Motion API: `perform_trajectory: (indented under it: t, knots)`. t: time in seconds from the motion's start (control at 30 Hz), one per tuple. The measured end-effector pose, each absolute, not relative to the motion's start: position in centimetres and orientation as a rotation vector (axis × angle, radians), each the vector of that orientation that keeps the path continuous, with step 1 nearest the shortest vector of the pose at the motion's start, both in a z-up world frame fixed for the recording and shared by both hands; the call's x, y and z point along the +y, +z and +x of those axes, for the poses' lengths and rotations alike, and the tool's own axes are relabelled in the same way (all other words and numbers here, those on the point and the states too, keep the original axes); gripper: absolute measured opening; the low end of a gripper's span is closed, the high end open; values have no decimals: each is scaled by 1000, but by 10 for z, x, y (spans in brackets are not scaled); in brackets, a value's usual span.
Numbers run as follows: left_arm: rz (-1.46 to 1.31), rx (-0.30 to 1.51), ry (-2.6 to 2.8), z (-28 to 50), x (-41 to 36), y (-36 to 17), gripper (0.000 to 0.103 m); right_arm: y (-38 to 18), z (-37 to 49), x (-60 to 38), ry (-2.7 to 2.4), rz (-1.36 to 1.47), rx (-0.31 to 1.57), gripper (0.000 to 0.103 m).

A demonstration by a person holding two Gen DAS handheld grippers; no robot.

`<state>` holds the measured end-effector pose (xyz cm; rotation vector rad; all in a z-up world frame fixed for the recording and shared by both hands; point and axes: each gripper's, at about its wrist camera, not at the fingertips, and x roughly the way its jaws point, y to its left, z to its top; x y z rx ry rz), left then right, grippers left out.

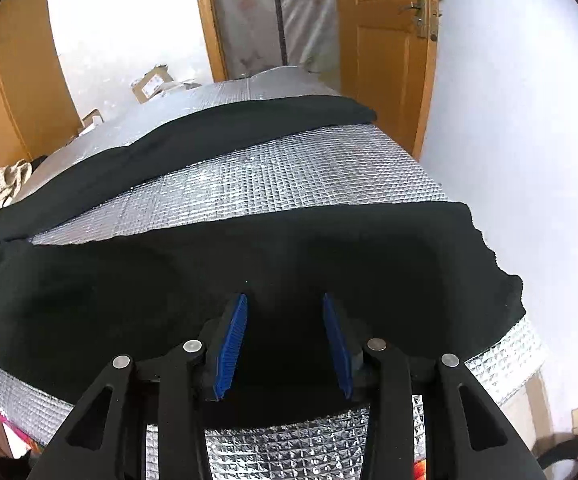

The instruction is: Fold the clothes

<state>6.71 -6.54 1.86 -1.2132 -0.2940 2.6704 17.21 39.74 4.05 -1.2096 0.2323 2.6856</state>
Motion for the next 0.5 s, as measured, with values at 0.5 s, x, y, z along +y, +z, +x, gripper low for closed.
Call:
perform_trajectory:
  t: [0.5]
  knots:
    - [-1179, -295, 2736, 76, -87, 17, 26, 31, 154, 381, 2749, -1093, 145, 42]
